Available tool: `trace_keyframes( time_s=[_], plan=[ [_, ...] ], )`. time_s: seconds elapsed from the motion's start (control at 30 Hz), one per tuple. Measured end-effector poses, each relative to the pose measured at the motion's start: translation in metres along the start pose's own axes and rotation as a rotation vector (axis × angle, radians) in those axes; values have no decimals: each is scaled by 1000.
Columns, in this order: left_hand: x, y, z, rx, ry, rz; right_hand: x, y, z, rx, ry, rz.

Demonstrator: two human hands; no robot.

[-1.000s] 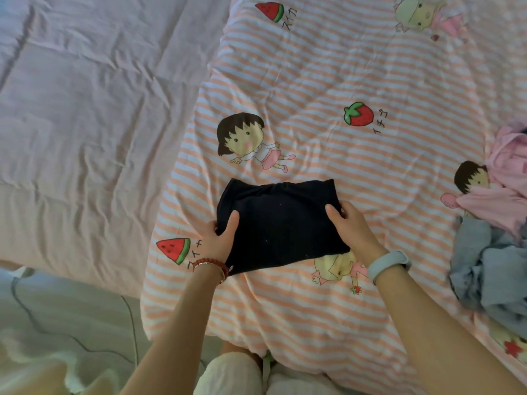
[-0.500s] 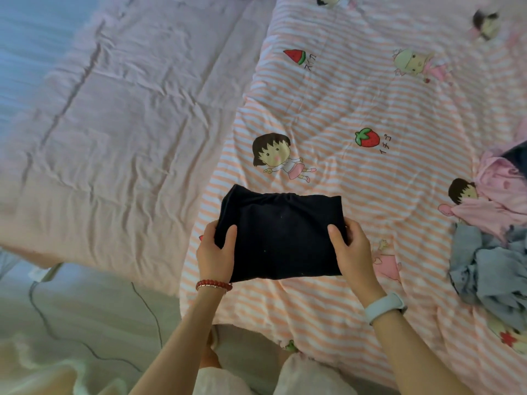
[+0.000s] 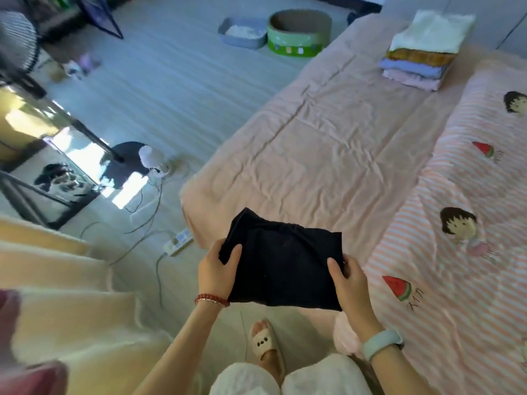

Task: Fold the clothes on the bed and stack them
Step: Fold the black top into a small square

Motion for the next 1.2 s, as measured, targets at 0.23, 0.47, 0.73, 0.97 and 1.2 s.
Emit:
trace_keyframes(
  time_s=[0.23,0.47,0.73,0.97,1.2],
  plan=[
    [-26,-75,-136,250,56,-82,-104,-44,154,-201,80,-142],
    [-31,-184,-209,367,72,-97,-184,-115,274,-301,82,-190],
    [-8,-368,-265,374,22,-118,-284,-231,402,-315,72,-161],
    [8,-483,-300,348,26,-128,-353,-301,469,-331,68,-149],
    [33,-622,-292,263,-18,-87,-392,-392,509,-180,19,-92]
  ],
)
Point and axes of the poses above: each hand's wrist, its own y-axis away from the middle knuckle, its own z-axis out of the palm, x = y × z, the point moved 9 cm from there along -y, towards the middle knuckle, and after that the axes turned 6 degrees about y, right-handed, at the moved point
